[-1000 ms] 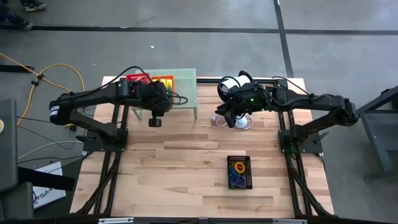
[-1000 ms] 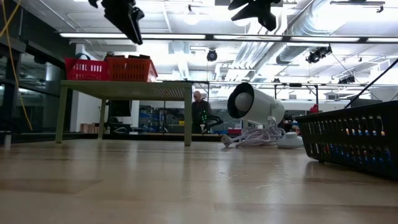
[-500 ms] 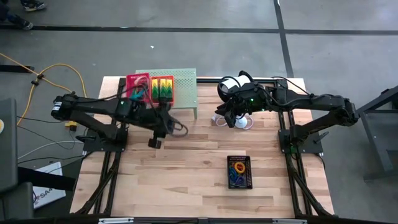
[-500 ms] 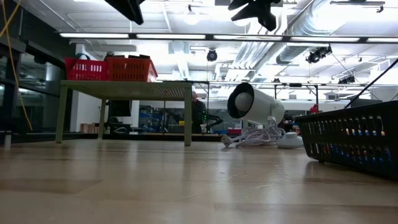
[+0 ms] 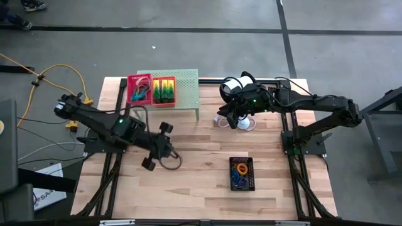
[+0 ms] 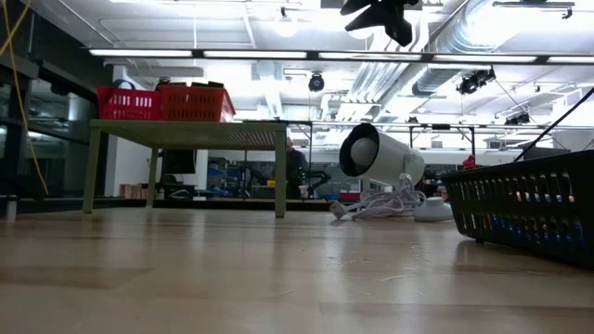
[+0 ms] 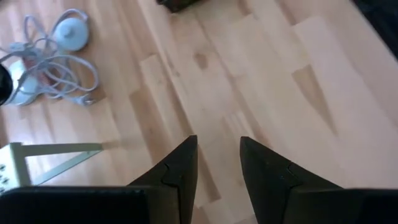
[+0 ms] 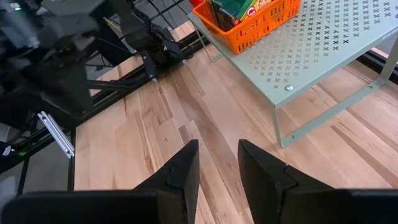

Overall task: Pick & Place Office Desk Supplies
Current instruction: Put the black basket on the shelf

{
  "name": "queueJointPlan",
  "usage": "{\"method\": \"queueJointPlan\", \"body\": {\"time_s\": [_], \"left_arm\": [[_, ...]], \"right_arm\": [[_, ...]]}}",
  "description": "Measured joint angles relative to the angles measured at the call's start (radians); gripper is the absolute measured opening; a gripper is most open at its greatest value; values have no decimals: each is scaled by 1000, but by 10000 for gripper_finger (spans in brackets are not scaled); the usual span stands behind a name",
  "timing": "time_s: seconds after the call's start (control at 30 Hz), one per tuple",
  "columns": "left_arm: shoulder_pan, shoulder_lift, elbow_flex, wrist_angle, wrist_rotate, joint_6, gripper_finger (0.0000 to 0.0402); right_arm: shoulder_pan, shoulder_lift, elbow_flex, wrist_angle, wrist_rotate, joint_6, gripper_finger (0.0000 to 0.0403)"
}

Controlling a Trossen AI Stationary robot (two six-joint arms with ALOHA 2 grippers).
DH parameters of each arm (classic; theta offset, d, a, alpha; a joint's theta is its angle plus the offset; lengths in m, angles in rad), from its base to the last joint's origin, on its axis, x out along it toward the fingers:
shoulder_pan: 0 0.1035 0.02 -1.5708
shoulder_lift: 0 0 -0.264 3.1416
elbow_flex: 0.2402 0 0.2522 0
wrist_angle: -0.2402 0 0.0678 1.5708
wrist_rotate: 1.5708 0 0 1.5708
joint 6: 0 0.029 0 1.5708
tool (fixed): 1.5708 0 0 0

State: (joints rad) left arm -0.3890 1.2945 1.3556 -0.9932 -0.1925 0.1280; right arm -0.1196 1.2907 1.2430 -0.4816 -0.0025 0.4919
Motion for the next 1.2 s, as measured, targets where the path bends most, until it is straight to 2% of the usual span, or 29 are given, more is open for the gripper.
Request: {"method": "queueJointPlan", "body": {"time_s": [0.47, 0.7, 1.2], "left_arm": [[-170, 0, 0, -2, 3, -72, 113], [-231, 0, 0, -14, 60, -81, 113], [-275, 0, 0, -11, 65, -81, 113]], "right_arm": [[0, 0, 0, 0, 0, 0, 99], [0, 0, 0, 0, 0, 0, 99], [0, 0, 0, 0, 0, 0, 99]]}}
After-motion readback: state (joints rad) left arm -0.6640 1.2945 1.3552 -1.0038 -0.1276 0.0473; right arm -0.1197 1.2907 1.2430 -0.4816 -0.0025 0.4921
